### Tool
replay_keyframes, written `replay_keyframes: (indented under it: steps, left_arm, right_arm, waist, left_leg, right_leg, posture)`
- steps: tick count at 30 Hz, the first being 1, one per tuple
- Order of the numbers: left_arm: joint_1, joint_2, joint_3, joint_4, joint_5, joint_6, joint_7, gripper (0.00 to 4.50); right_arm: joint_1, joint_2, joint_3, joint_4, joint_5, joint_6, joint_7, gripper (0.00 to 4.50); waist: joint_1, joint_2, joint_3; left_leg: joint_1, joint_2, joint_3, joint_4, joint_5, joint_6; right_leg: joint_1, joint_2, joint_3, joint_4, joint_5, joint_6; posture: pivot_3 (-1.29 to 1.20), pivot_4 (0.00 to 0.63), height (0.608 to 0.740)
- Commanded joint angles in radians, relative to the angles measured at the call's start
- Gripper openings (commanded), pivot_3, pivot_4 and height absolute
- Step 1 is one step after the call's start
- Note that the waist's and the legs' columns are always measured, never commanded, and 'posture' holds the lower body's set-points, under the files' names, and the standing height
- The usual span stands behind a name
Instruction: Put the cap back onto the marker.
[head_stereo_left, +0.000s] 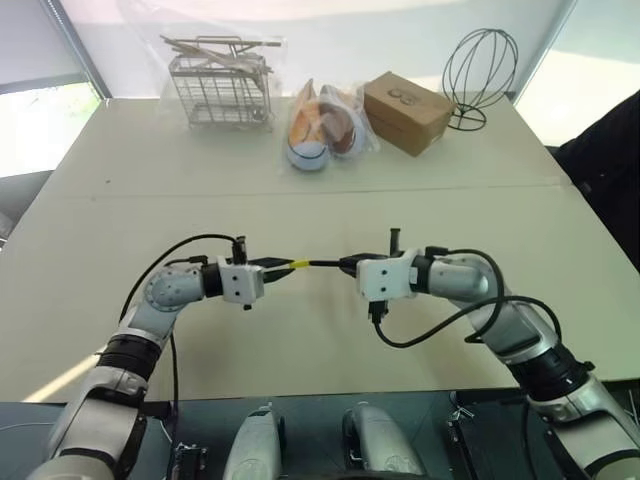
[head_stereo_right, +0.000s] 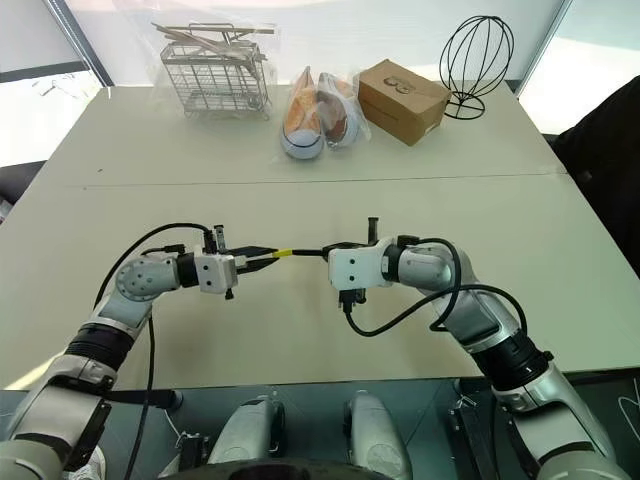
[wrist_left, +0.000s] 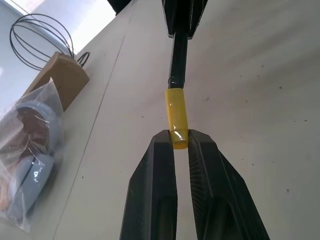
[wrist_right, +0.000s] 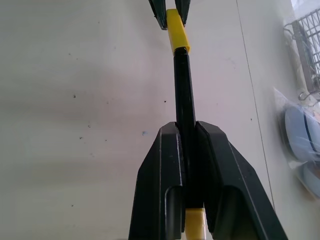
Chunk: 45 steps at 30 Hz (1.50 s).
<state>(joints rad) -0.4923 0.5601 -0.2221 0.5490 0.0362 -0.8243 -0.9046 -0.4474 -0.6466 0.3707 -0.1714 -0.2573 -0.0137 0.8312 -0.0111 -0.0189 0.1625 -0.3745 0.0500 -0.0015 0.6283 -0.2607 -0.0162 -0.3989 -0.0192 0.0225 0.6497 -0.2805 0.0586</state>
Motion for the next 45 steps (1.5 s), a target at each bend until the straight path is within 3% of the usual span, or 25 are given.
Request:
replay_keyframes:
  steps: [1, 17, 27, 45]
  left_arm:
    - [-0.038, -0.010, -0.018, 0.013, 0.008, -0.042, -0.007, 0.04]
    - [-0.106, 0.005, -0.054, -0.003, 0.039, -0.045, -0.053, 0.04]
    - [-0.099, -0.009, -0.041, -0.048, 0.084, -0.001, 0.015, 0.04]
    - [-0.138, -0.045, -0.031, 0.008, 0.101, -0.114, 0.117, 0.04]
  right_arm:
    - [-0.028, 0.009, -0.013, -0.027, 0.007, -0.061, 0.003, 0.00]
    - [-0.046, -0.033, 0.019, 0.009, -0.074, -0.172, 0.068, 0.00]
    - [-0.048, -0.007, 0.014, 0.004, -0.093, -0.131, 0.070, 0.00]
    - [-0.041, 0.024, -0.008, 0.023, -0.050, -0.202, 0.083, 0.00]
  waist:
    - [0.000, 0.000, 0.000]
    - [-0.001, 0.000, 0.000]
    - [0.000, 0.000, 0.000]
    - [0.000, 0.000, 0.000]
  left_leg:
    - [0.000, 0.000, 0.000, 0.000, 0.000, 0.000]
    - [0.000, 0.000, 0.000, 0.000, 0.000, 0.000]
    - [0.000, 0.000, 0.000, 0.000, 0.000, 0.000]
    - [0.000, 0.001, 0.000, 0.000, 0.000, 0.000]
  right_leg:
    - [0.000, 0.000, 0.000, 0.000, 0.000, 0.000]
    - [0.000, 0.001, 0.000, 0.000, 0.000, 0.000]
    - [0.000, 0.001, 0.000, 0.000, 0.000, 0.000]
    - [0.000, 0.001, 0.000, 0.000, 0.000, 0.000]
  posture:
    - [0.00, 0.150, 0.740]
    - [0.00, 0.150, 0.740]
    - [0.00, 0.150, 0.740]
    - [0.00, 0.150, 0.740]
